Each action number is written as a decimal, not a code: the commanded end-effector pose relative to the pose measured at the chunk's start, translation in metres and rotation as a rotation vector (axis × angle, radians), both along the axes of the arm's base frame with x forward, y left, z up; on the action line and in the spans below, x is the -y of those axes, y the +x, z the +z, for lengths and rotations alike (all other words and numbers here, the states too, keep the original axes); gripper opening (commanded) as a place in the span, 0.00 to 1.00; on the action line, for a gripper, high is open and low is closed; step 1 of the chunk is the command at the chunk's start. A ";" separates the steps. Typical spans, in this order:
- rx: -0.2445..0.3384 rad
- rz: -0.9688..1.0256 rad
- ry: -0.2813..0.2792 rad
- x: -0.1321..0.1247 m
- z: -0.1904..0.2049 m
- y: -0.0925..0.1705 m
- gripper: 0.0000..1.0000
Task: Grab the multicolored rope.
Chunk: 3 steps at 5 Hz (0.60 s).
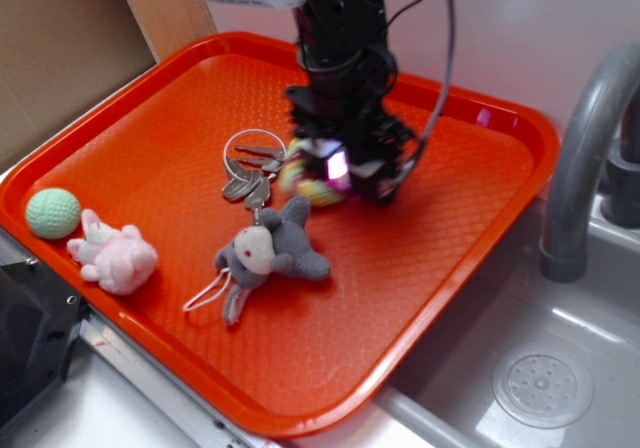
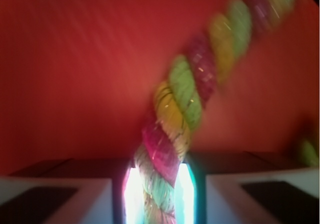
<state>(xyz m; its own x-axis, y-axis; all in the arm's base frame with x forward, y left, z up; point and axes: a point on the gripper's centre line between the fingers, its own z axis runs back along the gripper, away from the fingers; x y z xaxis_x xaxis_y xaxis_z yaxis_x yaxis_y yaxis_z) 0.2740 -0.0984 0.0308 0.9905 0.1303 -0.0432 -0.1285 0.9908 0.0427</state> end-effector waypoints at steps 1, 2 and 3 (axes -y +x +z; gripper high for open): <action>0.034 0.125 -0.059 -0.037 0.117 -0.006 0.00; 0.073 0.162 -0.084 -0.048 0.161 -0.026 0.00; 0.111 0.244 -0.132 -0.061 0.201 -0.045 0.00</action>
